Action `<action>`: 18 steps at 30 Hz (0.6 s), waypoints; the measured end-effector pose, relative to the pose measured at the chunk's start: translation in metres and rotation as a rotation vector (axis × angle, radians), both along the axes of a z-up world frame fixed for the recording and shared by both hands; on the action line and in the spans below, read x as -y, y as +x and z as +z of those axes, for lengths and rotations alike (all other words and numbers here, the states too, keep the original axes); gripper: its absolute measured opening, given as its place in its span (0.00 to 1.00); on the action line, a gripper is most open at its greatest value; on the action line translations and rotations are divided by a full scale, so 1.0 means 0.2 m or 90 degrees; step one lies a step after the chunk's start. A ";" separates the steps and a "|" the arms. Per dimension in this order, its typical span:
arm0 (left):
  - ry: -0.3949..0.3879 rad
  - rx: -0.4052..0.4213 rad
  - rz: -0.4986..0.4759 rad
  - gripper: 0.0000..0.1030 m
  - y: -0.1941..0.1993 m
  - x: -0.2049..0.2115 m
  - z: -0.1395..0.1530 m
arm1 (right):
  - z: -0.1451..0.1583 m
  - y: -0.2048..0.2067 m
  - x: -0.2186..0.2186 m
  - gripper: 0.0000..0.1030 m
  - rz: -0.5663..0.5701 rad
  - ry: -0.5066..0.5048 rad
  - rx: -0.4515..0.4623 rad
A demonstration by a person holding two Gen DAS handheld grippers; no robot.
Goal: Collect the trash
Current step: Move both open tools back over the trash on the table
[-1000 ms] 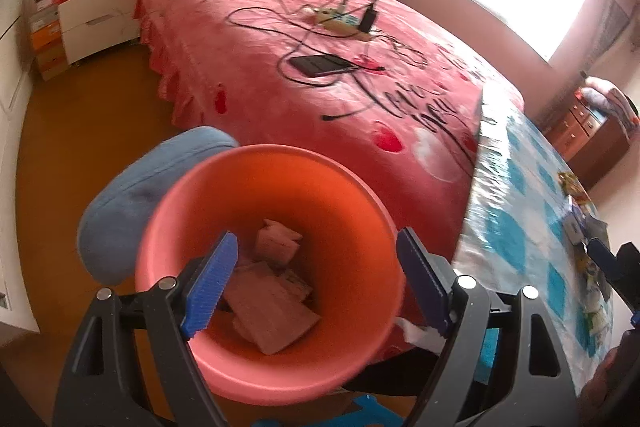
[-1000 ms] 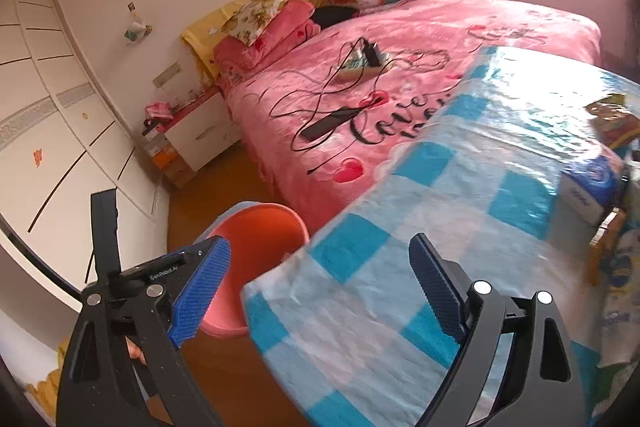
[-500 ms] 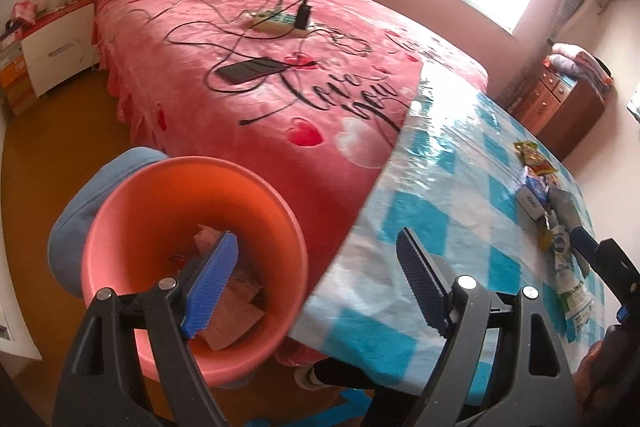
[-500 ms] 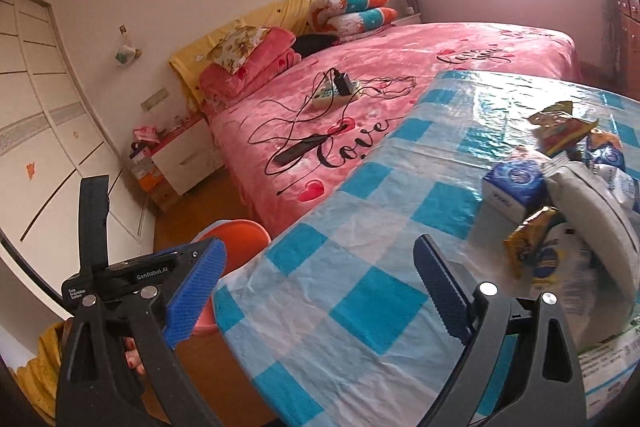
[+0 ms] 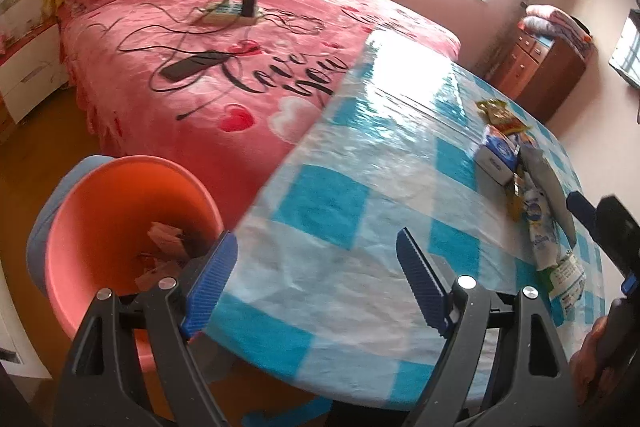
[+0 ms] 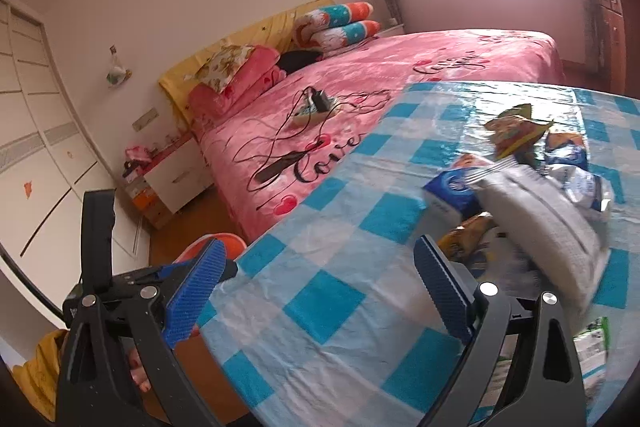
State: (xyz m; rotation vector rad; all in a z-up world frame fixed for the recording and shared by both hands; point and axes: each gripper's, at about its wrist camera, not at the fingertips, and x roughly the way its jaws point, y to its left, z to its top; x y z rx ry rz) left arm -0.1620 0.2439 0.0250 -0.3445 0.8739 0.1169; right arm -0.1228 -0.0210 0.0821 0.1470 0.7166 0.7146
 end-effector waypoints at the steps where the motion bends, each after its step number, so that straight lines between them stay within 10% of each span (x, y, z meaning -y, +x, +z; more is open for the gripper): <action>1: -0.001 -0.002 -0.007 0.80 0.01 0.03 0.00 | 0.00 0.01 0.02 0.91 -0.005 0.002 -0.001; 18: 0.011 -0.016 -0.122 0.80 0.12 0.45 0.02 | 0.05 0.20 0.54 0.91 -0.141 0.044 -0.015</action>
